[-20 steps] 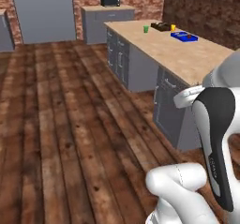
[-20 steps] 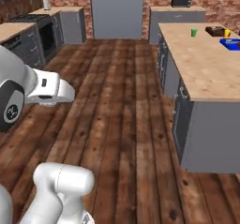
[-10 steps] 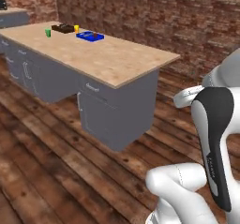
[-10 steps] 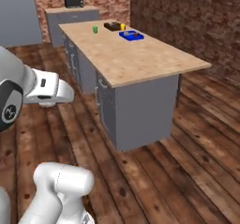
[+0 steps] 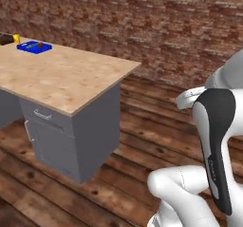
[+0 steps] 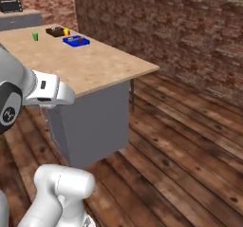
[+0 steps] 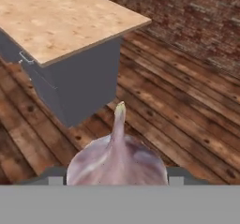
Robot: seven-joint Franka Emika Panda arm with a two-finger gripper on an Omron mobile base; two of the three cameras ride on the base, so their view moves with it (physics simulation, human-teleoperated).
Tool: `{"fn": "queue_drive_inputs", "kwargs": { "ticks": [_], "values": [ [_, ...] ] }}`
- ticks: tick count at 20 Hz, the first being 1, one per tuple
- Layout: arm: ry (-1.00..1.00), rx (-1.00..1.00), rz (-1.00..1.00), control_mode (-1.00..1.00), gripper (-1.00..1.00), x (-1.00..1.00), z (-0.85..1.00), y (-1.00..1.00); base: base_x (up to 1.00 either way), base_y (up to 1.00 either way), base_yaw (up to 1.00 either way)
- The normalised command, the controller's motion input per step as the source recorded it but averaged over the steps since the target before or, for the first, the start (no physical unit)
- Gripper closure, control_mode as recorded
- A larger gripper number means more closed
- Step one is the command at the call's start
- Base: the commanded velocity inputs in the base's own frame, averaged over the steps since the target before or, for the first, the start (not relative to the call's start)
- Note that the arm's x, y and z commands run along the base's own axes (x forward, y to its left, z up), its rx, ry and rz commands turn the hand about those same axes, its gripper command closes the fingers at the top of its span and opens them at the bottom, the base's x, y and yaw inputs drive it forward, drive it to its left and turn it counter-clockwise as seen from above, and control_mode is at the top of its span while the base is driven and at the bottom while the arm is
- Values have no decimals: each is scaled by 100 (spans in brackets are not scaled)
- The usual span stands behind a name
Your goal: Gather the tomato and garlic from the fridge and place them on a tray on the dining counter. Then gather the fish and chicken drumstick from the fridge and place them on the other tray.
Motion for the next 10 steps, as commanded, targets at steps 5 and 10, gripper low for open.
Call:
{"fn": "queue_drive_inputs", "kwargs": {
  "ticks": [5,10],
  "values": [
    [0,0,0,100,100,0,0,0,100,-51,-25],
    [0,0,0,100,100,0,0,0,100,-100,-9]
  ]
}}
